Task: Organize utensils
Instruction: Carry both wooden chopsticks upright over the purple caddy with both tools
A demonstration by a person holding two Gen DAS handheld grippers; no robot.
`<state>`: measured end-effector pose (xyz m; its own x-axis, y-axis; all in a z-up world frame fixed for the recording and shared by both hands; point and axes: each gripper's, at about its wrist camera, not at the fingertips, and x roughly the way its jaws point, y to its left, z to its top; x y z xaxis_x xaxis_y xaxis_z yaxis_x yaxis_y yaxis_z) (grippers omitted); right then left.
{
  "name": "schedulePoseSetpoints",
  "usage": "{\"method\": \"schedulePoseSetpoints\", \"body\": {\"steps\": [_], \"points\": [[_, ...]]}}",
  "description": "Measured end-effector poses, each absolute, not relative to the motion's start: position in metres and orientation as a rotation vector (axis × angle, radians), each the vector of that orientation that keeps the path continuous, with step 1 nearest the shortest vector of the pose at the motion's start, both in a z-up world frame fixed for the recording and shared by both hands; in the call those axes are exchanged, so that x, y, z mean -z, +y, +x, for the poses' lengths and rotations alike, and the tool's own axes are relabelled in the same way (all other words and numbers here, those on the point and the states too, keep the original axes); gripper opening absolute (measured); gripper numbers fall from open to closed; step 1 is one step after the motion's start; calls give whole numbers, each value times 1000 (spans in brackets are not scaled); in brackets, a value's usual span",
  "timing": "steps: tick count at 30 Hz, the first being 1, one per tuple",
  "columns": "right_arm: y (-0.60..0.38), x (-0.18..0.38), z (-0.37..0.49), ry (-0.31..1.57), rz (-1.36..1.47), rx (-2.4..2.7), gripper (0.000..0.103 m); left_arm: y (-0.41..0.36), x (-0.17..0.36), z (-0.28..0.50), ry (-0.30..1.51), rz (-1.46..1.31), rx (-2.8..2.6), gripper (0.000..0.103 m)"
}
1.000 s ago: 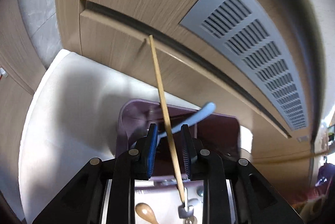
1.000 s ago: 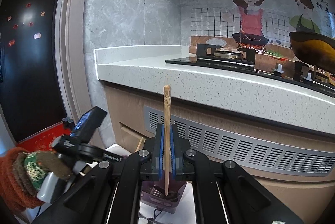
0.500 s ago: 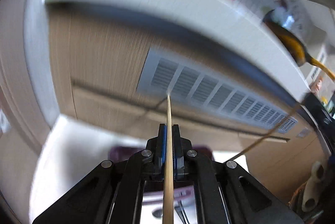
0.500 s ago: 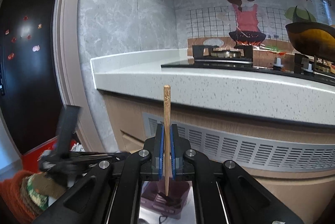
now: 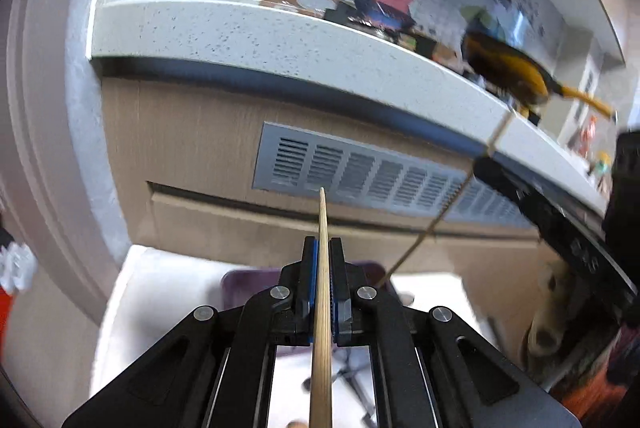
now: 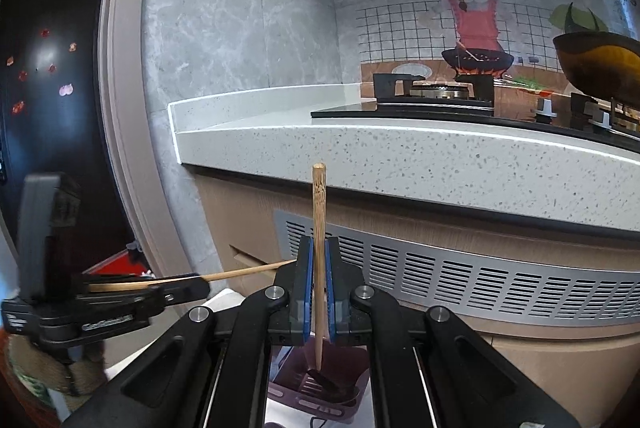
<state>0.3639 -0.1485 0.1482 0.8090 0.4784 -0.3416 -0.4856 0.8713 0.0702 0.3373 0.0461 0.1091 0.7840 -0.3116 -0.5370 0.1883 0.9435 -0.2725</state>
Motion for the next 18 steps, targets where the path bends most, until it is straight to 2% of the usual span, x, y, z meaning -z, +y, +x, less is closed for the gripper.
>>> {"method": "schedulePoseSetpoints", "body": {"steps": [11, 18], "points": [[-150, -154, 362, 349, -51, -489, 5, 53, -107, 308, 836, -128, 292, 5], [-143, -134, 378, 388, -37, -489, 5, 42, -86, 328, 923, -141, 304, 5]]}}
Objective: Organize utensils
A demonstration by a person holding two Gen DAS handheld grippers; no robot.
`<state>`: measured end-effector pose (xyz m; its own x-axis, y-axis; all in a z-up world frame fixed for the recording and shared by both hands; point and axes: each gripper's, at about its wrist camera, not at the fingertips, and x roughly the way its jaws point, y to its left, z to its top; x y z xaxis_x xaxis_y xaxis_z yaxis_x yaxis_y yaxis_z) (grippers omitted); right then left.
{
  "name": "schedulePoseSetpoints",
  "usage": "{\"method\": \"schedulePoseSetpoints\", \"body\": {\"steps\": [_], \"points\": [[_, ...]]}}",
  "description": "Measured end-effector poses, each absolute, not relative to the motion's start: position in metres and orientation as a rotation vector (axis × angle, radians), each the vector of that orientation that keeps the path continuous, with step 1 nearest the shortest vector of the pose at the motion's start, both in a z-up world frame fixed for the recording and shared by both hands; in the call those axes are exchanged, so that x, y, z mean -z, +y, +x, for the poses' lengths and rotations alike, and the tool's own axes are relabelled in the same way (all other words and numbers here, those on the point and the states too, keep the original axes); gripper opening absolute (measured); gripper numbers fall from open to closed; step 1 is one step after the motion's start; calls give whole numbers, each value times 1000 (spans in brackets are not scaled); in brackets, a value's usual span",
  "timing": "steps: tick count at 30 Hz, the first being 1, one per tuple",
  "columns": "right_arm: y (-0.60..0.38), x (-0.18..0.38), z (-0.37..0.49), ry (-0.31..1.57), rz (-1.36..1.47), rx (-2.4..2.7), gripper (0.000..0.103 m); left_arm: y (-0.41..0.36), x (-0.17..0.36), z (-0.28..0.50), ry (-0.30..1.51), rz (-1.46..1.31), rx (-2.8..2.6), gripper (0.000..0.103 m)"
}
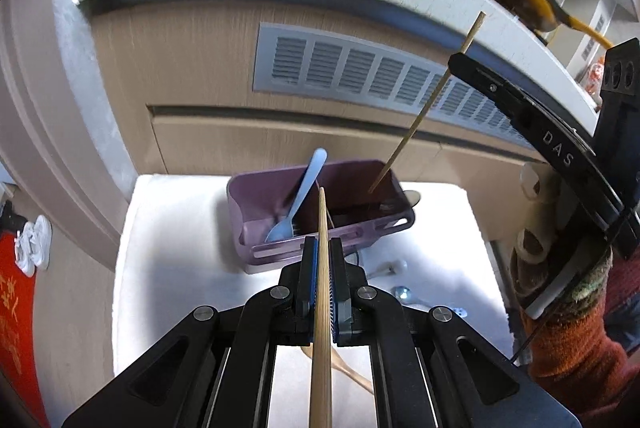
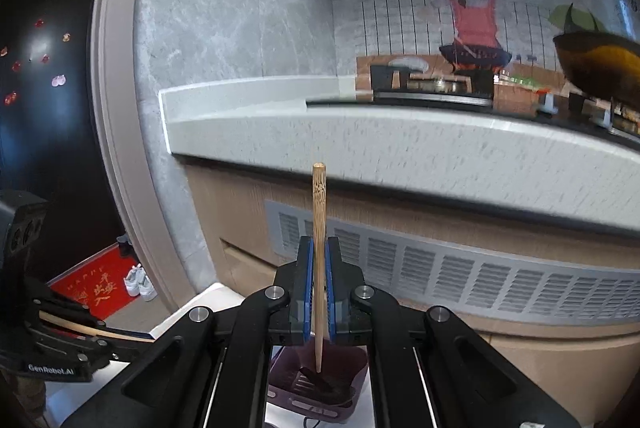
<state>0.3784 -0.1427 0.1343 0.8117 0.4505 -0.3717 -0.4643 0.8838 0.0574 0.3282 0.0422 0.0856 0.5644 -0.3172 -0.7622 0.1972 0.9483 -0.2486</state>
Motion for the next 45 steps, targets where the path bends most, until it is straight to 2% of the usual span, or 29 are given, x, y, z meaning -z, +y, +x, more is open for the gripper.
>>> {"method": "schedulePoseSetpoints", "body": {"steps": [7, 9, 11, 13, 21, 30, 33, 41, 45], "points": [[-144, -94, 396, 483, -3, -534, 8, 43, -52, 365, 943, -245, 364, 8], [-147, -88, 398, 518, 13, -545, 14, 43, -52, 367, 924, -244, 366, 18], [-151, -86, 393, 517, -3, -531, 14, 46, -56, 365, 890, -261, 367, 37], [-154, -85, 385, 511, -27, -524, 14, 51, -59, 364, 868, -284, 362, 40], [-171, -82, 339, 526, -112, -533, 14, 68, -63, 339, 793, -299, 270, 42], [-175, -54, 310, 607, -203, -559, 14, 80, -25, 334, 873, -346, 183, 43], [-169, -53, 303, 606, -240, -577, 14, 96, -19, 336, 884, -421, 149, 43], [-148, -47, 305, 612, -253, -626, 14, 156, 11, 378, 867, -871, 86, 45], [-141, -37, 306, 628, -275, -634, 14, 158, 22, 400, 859, -948, 88, 45]]}}
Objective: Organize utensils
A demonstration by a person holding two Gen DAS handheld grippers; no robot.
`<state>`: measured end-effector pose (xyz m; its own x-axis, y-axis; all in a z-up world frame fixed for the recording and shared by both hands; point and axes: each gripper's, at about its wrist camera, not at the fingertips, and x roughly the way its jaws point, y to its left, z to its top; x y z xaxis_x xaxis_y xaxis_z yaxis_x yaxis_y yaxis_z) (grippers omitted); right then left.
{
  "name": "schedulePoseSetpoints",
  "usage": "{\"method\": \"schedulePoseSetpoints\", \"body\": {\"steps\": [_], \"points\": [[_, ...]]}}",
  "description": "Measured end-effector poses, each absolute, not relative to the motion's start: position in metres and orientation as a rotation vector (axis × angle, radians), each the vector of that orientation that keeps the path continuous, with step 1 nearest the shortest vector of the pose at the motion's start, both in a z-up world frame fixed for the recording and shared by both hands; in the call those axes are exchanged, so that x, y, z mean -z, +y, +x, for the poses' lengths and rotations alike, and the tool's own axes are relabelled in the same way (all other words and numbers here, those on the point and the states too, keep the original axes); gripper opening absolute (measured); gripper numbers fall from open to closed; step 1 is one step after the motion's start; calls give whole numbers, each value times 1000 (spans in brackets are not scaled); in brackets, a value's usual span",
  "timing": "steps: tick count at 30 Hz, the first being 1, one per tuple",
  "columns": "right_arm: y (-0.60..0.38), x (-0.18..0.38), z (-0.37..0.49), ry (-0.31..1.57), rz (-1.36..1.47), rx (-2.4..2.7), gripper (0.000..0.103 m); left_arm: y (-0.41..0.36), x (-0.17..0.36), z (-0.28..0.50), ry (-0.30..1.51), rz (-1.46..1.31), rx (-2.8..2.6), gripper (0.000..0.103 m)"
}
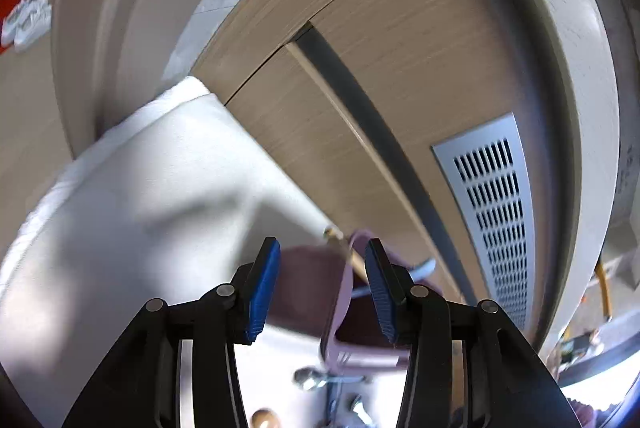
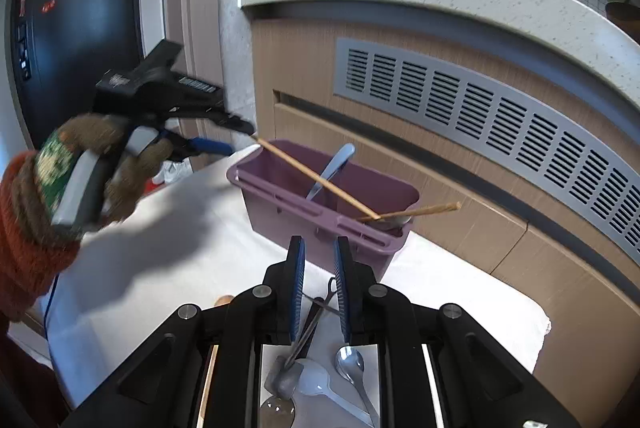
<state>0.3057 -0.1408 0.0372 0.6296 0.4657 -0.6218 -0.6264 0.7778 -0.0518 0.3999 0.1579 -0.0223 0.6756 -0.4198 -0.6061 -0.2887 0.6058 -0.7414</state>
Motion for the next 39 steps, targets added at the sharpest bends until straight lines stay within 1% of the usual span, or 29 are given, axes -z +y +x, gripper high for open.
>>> {"method": "schedulePoseSetpoints", "body": {"steps": [3, 5, 6, 7, 8, 12, 17, 22, 25, 30, 34, 39], "points": [[-141, -31, 305, 631, -291, -627, 14, 155, 20, 408, 823, -941, 90, 45], [-142, -27, 305, 637, -287, -626, 14, 149, 19, 415, 840, -919, 104, 43], [-143, -26, 305, 640, -285, -625, 14, 145, 19, 416, 863, -899, 95, 40], [-145, -25, 306, 642, -281, -622, 14, 143, 18, 416, 869, -873, 83, 27], [-147, -23, 307, 644, -276, -618, 14, 141, 15, 415, 862, -841, 80, 17], [-153, -21, 307, 646, -254, -607, 14, 136, -10, 407, 774, -740, 115, 14], [-156, -24, 308, 638, -229, -605, 14, 123, -64, 386, 643, -601, 154, 9], [-157, -27, 305, 623, -226, -605, 14, 97, -111, 355, 490, -386, 106, 9], [-158, -27, 304, 624, -225, -601, 14, 83, -122, 347, 452, -329, 106, 8], [-161, -29, 301, 620, -218, -595, 14, 69, -144, 336, 400, -244, 78, 7], [-165, -29, 299, 618, -214, -590, 14, 69, -155, 331, 384, -244, 76, 6], [-170, -24, 300, 636, -202, -583, 14, 65, -128, 347, 506, -271, 115, 8]]}}
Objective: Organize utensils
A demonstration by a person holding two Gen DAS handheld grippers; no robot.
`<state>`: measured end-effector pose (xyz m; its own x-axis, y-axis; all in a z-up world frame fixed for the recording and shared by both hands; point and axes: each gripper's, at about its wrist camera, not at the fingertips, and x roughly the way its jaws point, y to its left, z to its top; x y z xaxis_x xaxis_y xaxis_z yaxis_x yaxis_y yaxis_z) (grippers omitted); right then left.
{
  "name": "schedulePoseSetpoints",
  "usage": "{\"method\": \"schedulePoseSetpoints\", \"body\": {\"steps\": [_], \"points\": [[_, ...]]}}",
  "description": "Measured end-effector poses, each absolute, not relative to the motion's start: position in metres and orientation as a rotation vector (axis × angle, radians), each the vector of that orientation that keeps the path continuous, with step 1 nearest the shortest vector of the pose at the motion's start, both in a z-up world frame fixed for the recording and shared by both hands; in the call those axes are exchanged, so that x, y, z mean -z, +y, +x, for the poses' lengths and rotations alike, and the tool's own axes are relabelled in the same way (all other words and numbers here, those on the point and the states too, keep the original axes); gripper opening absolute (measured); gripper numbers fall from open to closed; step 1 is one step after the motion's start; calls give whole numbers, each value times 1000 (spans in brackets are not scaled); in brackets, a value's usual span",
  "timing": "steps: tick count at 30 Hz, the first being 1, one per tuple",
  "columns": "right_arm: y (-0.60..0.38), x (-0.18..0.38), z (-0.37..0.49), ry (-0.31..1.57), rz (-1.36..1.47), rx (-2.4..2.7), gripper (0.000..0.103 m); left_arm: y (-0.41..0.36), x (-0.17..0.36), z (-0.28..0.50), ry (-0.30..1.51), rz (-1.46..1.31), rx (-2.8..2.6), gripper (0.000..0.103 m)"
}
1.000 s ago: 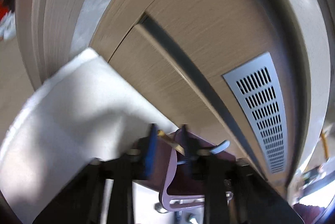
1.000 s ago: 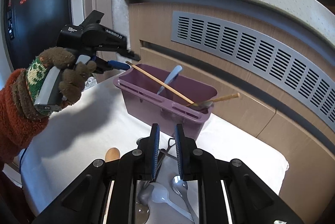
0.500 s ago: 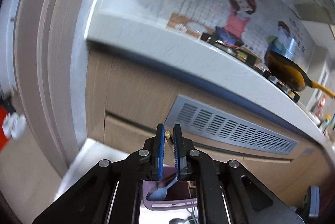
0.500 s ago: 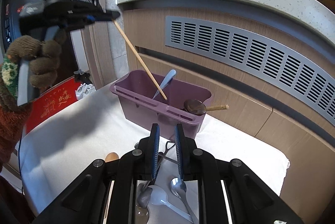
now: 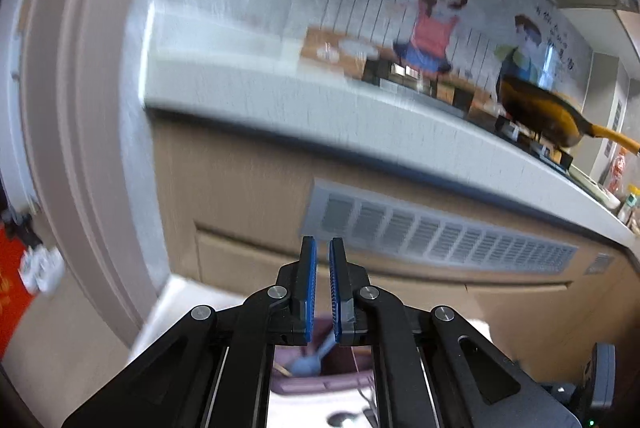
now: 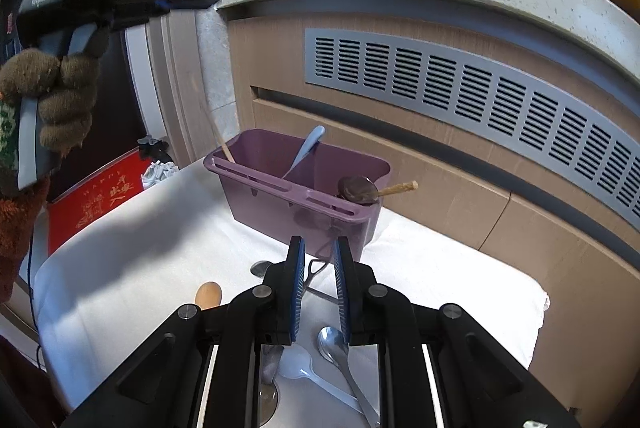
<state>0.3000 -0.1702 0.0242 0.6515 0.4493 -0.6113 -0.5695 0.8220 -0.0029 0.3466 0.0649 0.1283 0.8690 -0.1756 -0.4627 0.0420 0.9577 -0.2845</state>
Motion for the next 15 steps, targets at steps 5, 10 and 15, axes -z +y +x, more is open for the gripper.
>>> {"method": "schedulePoseSetpoints", "body": {"steps": [5, 10, 15], "points": [[-177, -2, 309, 729, -188, -631, 20, 62, -100, 338, 573, -298, 186, 37], [-179, 30, 327, 819, -271, -634, 20, 49, -64, 312, 719, -265, 222, 45], [-192, 58, 367, 922, -202, -618, 20, 35, -14, 294, 868, -234, 247, 45]]}}
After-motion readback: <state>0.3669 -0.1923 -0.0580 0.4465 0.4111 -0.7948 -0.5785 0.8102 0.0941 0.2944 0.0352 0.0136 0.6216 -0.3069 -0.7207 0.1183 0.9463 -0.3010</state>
